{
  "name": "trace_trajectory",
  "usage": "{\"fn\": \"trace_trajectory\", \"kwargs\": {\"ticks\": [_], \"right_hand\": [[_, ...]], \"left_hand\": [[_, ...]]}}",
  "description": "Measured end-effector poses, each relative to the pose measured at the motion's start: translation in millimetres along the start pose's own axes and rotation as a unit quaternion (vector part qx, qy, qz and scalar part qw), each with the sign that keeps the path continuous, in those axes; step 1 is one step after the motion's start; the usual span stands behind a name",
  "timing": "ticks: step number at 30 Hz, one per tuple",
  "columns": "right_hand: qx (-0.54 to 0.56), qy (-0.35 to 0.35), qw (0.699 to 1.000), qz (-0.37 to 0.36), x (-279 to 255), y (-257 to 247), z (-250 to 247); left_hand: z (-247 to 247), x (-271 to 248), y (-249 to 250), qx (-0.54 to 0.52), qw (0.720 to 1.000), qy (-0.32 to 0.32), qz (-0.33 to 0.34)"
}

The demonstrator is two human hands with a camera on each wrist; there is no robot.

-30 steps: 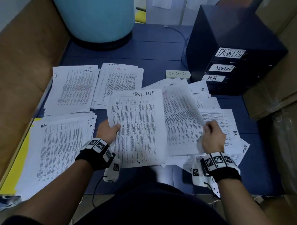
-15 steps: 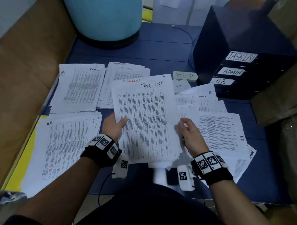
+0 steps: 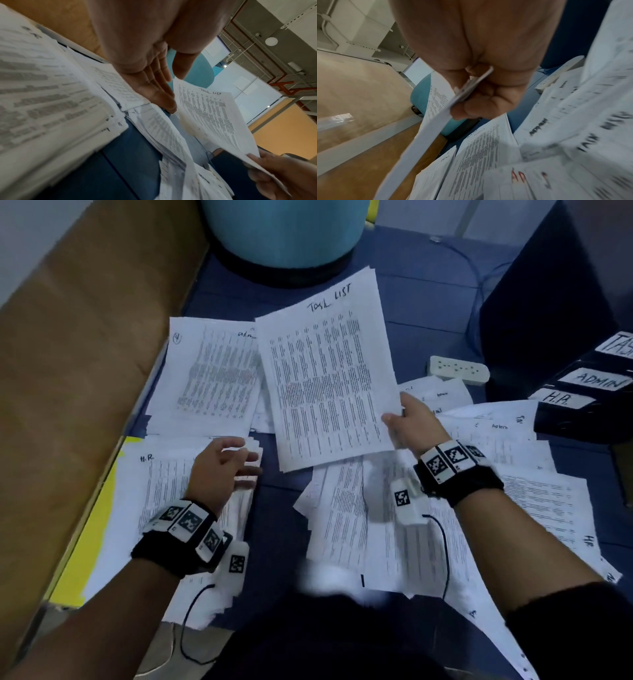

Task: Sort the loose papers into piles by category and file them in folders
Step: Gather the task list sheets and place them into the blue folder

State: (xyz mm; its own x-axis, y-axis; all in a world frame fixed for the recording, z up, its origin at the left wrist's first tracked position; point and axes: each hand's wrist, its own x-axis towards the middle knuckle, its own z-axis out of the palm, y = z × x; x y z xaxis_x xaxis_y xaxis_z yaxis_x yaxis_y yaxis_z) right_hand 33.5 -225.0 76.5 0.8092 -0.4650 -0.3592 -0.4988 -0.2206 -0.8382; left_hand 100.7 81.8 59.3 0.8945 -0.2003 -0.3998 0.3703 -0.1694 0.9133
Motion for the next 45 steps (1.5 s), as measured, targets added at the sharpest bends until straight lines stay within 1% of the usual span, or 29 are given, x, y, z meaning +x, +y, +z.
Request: {"fn": "trace_trajectory", "kwargs": {"ticks": [4, 9, 12, 15, 18, 20, 22, 24, 27, 30, 33, 35, 37, 40, 43, 45], "right_hand": [[-0.063, 0.015, 0.998, 0.004, 54, -22, 21], [-0.17, 0.006, 0.982, 0.077, 106, -14, 62], [-0.201, -0.014, 0.973, 0.115, 119, -1, 82], [-0.226, -0.005, 0.967, 0.119, 113, 2, 87], [-0.25, 0.007, 0.963, 0.105, 99, 0, 70], [-0.23, 0.005, 0.968, 0.101, 88, 2, 48], [-0.204, 0.031, 0.974, 0.093, 69, 8, 21], [-0.184, 0.05, 0.976, 0.102, 43, 19, -4], [-0.181, 0.053, 0.972, 0.139, -3, 45, -36], [-0.181, 0.072, 0.963, 0.186, -49, 81, -60], [-0.224, 0.072, 0.944, 0.232, -90, 116, -70], [-0.225, 0.07, 0.937, 0.259, -116, 132, -68], [-0.222, 0.07, 0.935, 0.267, -136, 146, -64], [-0.205, 0.07, 0.936, 0.276, -154, 166, -56], [-0.186, 0.083, 0.941, 0.272, -163, 175, -51], [-0.154, 0.09, 0.948, 0.264, -165, 178, -49]], "left_hand": [[-24, 19, -7, 0.013, 1.0, 0.014, -0.017], [-36, 37, -11, 0.015, 0.999, 0.025, -0.04], [-37, 47, -12, 0.018, 0.998, 0.024, -0.054], [-32, 54, -13, 0.028, 0.997, 0.015, -0.063], [-20, 55, -13, 0.037, 0.997, -0.005, -0.061], [-10, 53, -13, 0.042, 0.997, -0.022, -0.056], [0, 47, -14, 0.053, 0.996, -0.043, -0.055], [11, 39, -14, 0.062, 0.994, -0.072, -0.049], [31, 25, -14, 0.086, 0.987, -0.131, -0.03], [57, 8, -15, 0.142, 0.972, -0.186, -0.007], [84, -9, -23, 0.192, 0.954, -0.229, -0.004], [101, -18, -32, 0.236, 0.936, -0.26, 0.005], [118, -25, -41, 0.283, 0.915, -0.287, 0.02], [139, -41, -60, 0.329, 0.898, -0.292, 0.011], [152, -61, -79, 0.339, 0.9, -0.273, -0.023], [157, -71, -86, 0.348, 0.902, -0.254, -0.019]]}}
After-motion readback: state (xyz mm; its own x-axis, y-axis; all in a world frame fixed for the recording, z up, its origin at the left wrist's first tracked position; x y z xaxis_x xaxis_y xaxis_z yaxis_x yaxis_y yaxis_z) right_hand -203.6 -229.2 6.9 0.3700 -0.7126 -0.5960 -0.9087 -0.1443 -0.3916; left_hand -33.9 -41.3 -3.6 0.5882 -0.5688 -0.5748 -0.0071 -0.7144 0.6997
